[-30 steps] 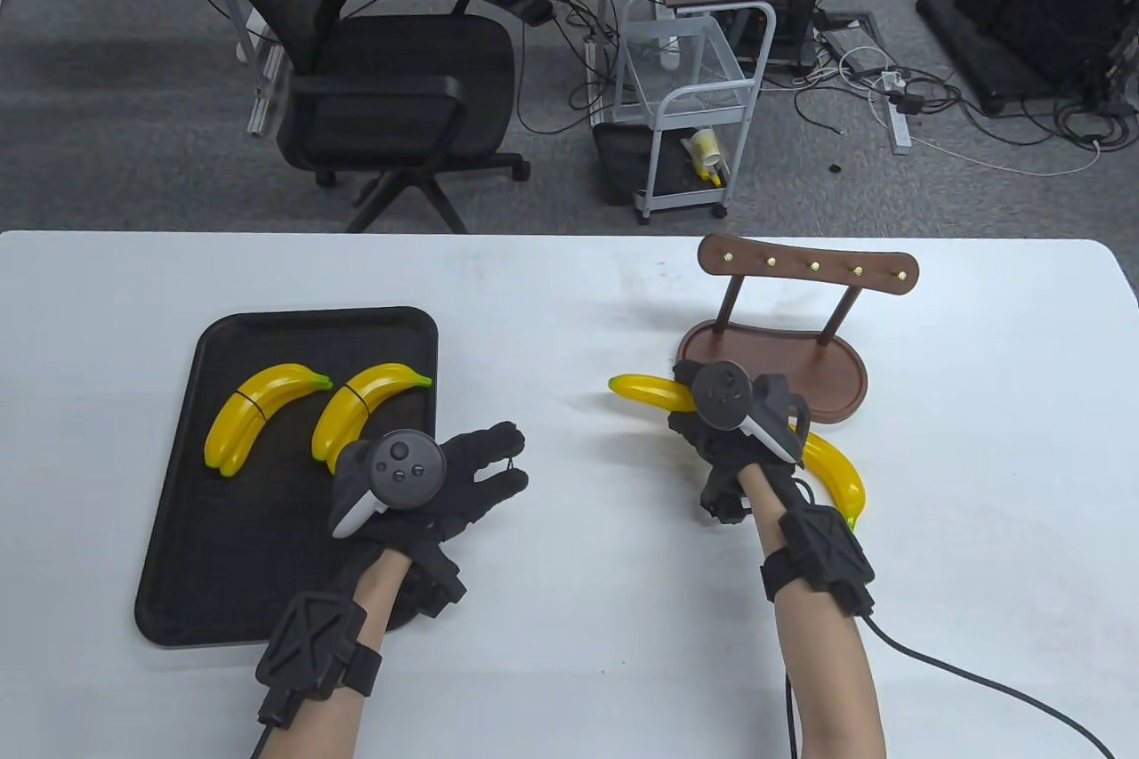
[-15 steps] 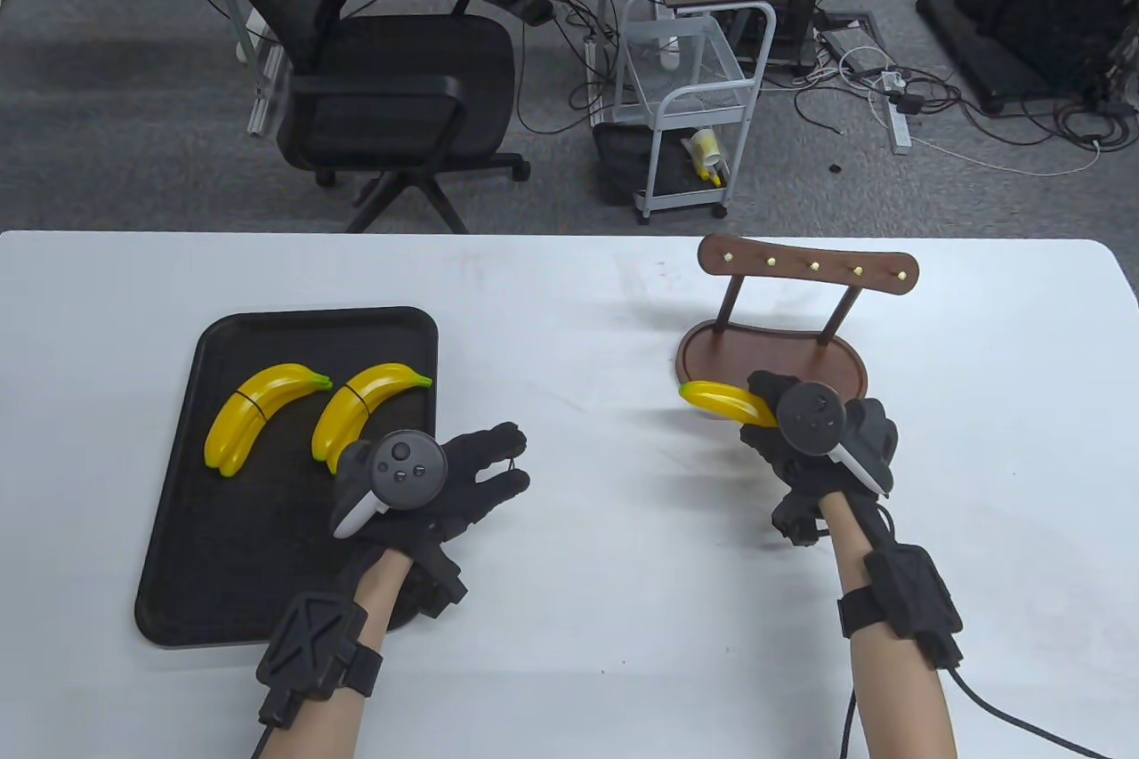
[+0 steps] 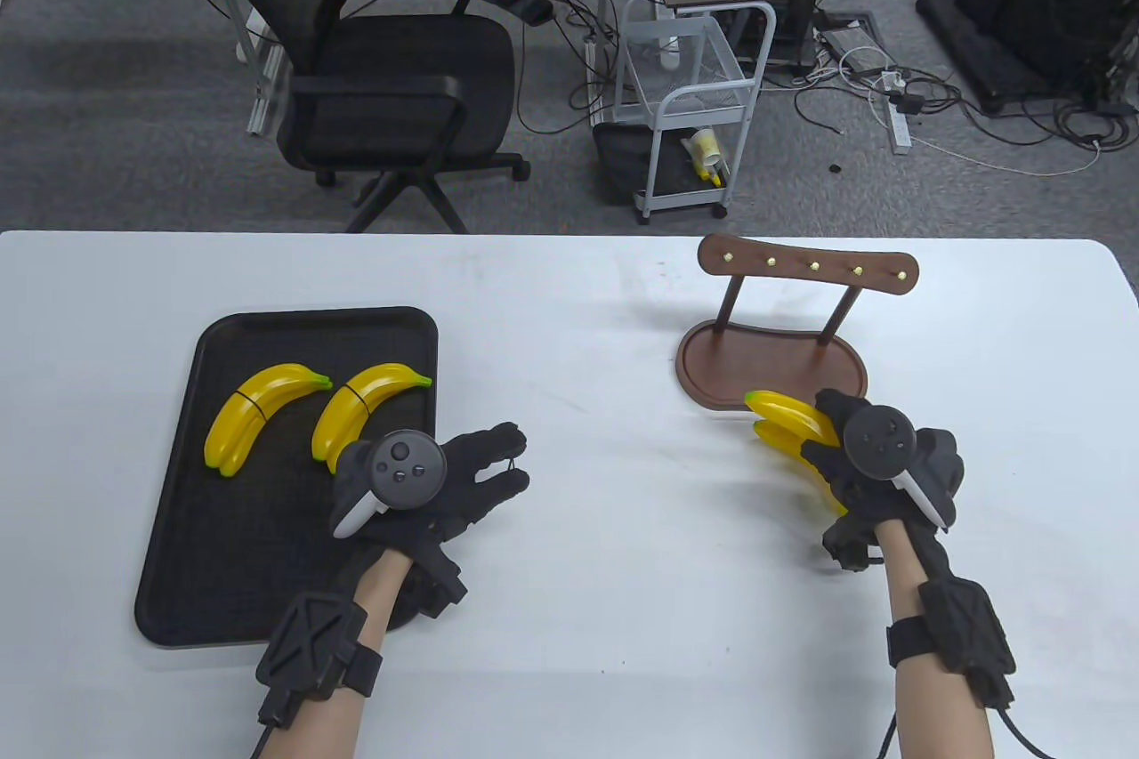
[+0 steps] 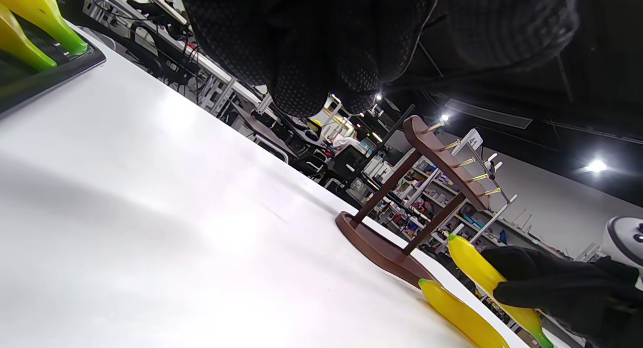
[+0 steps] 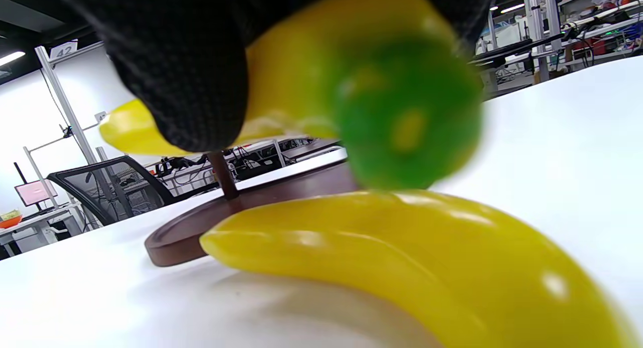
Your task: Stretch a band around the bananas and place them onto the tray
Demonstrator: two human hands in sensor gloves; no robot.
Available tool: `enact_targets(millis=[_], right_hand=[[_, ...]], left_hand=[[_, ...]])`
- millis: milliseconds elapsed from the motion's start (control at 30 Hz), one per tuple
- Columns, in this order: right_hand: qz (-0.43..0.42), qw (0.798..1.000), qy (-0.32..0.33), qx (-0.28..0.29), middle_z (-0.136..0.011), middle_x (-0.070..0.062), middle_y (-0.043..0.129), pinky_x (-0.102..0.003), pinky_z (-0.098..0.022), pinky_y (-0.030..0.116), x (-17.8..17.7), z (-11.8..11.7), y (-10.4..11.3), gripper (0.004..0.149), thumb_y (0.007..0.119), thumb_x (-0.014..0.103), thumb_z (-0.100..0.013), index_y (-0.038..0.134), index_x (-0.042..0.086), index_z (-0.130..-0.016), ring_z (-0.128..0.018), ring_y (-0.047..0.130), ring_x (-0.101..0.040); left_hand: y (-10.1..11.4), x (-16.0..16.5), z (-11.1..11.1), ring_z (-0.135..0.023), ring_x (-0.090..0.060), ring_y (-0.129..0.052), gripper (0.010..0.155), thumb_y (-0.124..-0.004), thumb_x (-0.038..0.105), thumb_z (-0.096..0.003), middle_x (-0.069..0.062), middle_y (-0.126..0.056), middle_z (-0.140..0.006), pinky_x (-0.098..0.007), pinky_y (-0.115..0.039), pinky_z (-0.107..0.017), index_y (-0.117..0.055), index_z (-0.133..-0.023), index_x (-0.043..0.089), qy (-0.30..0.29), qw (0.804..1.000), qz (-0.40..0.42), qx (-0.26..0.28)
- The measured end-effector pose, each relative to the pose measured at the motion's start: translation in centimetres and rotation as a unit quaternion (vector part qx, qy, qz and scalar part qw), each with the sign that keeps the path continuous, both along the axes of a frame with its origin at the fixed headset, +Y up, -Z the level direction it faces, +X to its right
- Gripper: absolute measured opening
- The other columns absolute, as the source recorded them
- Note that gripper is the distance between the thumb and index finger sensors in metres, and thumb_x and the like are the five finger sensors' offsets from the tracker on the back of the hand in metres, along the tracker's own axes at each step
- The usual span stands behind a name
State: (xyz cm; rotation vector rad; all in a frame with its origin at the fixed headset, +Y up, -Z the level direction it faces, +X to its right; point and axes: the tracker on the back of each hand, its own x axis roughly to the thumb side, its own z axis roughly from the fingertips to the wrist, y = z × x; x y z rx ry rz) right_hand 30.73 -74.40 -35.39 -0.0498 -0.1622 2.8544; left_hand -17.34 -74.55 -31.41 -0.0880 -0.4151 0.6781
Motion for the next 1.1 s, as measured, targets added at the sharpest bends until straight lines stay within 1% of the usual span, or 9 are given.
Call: enact_targets(millis=[300, 800, 1100], right_hand=[[-0.004, 1.000, -0.017, -0.011, -0.101, -0.013, 0.073, -0.048, -0.057, 0.079, 1.0, 0.2, -1.6, 0.068, 0.092, 0.034, -0.045, 0.062, 0.015, -0.103, -0.081, 0.085, -0.036], [-0.019, 0.999, -0.032, -0.028, -0.102, -0.015, 0.071, -0.049, -0.056, 0.078, 1.9, -0.1, -2.9, 0.068, 0.091, 0.034, -0.046, 0.062, 0.014, -0.104, -0.080, 0.084, -0.038], [-0.044, 0.997, -0.033, -0.049, -0.103, -0.015, 0.066, -0.052, -0.057, 0.075, 2.4, -0.2, -3.9, 0.071, 0.087, 0.041, -0.047, 0.057, 0.014, -0.107, -0.082, 0.080, -0.038]], left_hand=[[-0.1, 0.0, 0.0, -0.100, -0.025, -0.085, 0.063, -0.069, 0.056, -0.0503, 0.002, -0.079, -0.108, -0.046, -0.068, -0.078, -0.064, -0.105, 0.026, -0.002, 1.000, -0.003, 0.000], [-0.1, 0.2, 0.0, -0.100, -0.025, -0.084, 0.062, -0.069, 0.056, -0.0503, 0.002, -0.079, -0.108, -0.046, -0.068, -0.078, -0.064, -0.105, 0.026, -0.004, 1.000, -0.009, -0.001], [-0.1, 0.2, 0.0, -0.100, -0.025, -0.084, 0.062, -0.069, 0.056, -0.0504, 0.002, -0.079, -0.108, -0.046, -0.067, -0.078, -0.064, -0.104, 0.026, -0.003, 1.000, -0.008, 0.001]])
